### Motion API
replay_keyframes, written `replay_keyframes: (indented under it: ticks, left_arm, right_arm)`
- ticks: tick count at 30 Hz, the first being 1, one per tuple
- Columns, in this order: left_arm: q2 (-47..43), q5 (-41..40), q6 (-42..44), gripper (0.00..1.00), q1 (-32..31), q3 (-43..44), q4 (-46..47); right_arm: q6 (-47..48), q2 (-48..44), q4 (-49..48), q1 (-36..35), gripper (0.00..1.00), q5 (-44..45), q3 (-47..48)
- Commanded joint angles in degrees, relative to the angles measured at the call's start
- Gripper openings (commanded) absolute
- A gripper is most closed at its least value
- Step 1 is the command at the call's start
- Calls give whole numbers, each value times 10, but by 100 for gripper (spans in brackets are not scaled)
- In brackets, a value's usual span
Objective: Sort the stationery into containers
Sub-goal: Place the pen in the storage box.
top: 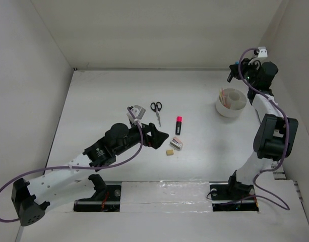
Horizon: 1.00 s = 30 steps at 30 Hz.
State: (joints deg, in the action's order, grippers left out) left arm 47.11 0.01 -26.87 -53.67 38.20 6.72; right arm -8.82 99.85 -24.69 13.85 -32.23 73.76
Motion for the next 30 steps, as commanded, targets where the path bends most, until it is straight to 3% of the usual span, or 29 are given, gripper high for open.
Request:
replay_keyframes:
  ticks: [1, 8, 30]
  left_arm:
    - [15, 9, 3, 100, -3, 10, 16]
    - [10, 9, 3, 100, -3, 10, 16]
    - [16, 9, 3, 100, -3, 10, 22]
  right_arm:
    - [7, 15, -15, 6, 0, -27, 36]
    - [13, 59, 4, 16, 0, -27, 50]
    - [35, 54, -7, 27, 0, -14, -27]
